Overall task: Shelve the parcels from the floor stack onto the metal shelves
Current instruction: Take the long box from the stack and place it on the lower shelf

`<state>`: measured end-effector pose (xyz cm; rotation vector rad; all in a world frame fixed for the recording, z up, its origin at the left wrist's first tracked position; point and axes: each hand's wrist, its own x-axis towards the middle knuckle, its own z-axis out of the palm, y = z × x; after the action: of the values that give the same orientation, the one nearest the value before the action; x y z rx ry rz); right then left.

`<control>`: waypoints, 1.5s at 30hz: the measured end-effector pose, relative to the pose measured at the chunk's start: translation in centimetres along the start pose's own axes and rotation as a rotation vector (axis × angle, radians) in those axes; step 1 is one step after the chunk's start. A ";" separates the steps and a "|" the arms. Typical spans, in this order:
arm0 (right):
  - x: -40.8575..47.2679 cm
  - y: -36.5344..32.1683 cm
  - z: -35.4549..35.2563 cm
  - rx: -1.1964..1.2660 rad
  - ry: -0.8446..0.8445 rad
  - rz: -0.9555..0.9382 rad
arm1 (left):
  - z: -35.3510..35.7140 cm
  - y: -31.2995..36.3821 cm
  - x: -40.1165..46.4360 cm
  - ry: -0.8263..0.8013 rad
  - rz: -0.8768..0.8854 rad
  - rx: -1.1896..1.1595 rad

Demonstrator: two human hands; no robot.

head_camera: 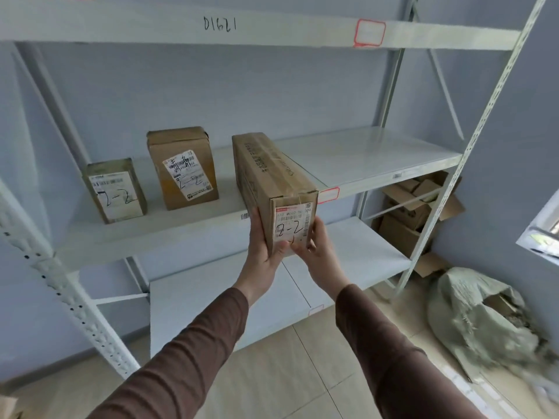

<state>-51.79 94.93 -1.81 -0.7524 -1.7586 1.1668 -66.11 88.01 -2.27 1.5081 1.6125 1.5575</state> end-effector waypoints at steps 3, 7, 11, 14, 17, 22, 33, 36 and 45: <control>3.7 0.7 1.4 -0.038 -0.006 0.003 | -1.6 -1.7 3.4 -0.032 -0.028 0.038; 8.5 1.4 2.7 -0.097 -0.043 0.009 | -3.4 -3.1 7.2 -0.042 -0.063 0.062; 13.4 1.9 3.4 -0.152 -0.097 0.004 | -5.0 -4.4 10.7 -0.033 -0.100 0.106; 16.4 2.6 3.8 -0.200 -0.141 -0.014 | -6.1 -5.5 13.1 -0.016 -0.136 0.132; 18.9 3.1 4.2 -0.235 -0.176 -0.018 | -6.8 -6.0 15.3 0.027 -0.171 0.195; 21.4 4.1 4.5 -0.232 -0.225 -0.018 | -7.5 -6.8 17.2 0.060 -0.165 0.279; 22.1 5.5 4.0 -0.318 -0.263 -0.037 | -8.0 -7.4 17.3 0.082 -0.197 0.233; 22.4 5.4 3.8 -0.345 -0.265 -0.045 | -7.8 -7.0 17.2 0.103 -0.199 0.243; 24.4 4.6 5.1 -0.347 -0.295 -0.054 | -8.1 -7.4 18.7 0.126 -0.202 0.361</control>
<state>-66.93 115.01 1.10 -0.7552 -2.2520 0.9850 -81.79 102.77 0.04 1.3840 2.1370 1.3245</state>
